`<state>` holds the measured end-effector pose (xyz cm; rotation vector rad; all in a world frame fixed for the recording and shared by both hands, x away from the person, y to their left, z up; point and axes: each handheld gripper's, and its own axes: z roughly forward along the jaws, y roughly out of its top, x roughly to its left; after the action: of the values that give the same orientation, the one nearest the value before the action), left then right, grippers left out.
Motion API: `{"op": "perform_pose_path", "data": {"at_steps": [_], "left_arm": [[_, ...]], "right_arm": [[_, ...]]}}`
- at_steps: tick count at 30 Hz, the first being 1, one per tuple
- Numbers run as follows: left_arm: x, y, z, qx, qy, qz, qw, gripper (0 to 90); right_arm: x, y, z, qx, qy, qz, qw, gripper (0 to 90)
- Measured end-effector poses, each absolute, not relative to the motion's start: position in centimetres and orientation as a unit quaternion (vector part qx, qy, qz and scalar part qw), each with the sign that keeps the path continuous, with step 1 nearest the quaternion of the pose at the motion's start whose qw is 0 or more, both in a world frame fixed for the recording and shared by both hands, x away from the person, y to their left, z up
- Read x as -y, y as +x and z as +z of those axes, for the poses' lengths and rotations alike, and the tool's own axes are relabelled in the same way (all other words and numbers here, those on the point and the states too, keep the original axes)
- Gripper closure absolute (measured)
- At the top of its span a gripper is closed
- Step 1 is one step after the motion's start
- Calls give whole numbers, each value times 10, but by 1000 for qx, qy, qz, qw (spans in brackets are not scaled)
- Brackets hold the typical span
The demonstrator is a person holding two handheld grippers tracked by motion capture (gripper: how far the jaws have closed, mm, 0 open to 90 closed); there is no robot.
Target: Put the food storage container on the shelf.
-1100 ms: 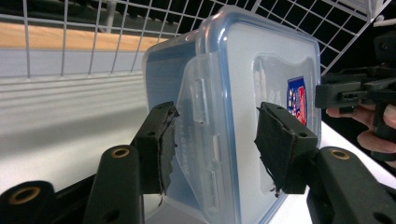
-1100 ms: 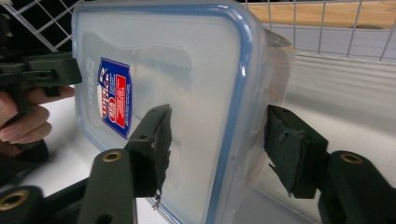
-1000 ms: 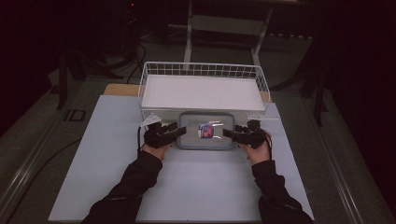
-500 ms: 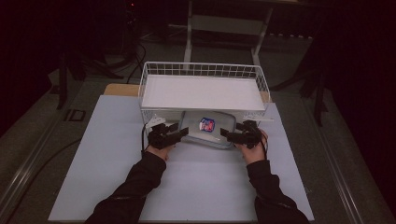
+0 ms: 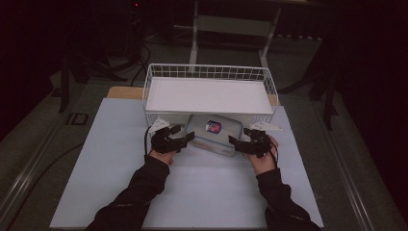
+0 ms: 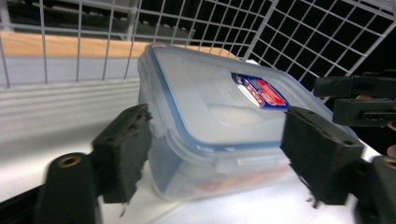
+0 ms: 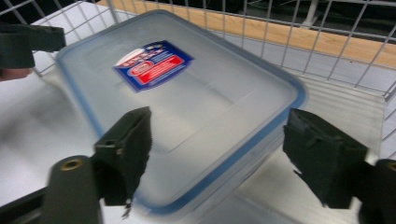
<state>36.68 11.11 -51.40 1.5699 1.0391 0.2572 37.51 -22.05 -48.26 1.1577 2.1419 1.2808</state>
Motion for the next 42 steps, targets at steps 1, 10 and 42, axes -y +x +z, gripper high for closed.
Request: {"op": "perform_pose_path", "data": {"at_steps": [1,10,42], "left_arm": [[-113,364,-514,-440,674,101,585,184],[-119,331,-501,-397,700,76,588,13],[-127,278,-498,-380,723,117,565,9]], "right_arm": [[219,371,-482,-764,410,456,199,263],[202,341,-476,-769,379,487,166,454],[173,374,-508,-778,422,424,192,898]]}}
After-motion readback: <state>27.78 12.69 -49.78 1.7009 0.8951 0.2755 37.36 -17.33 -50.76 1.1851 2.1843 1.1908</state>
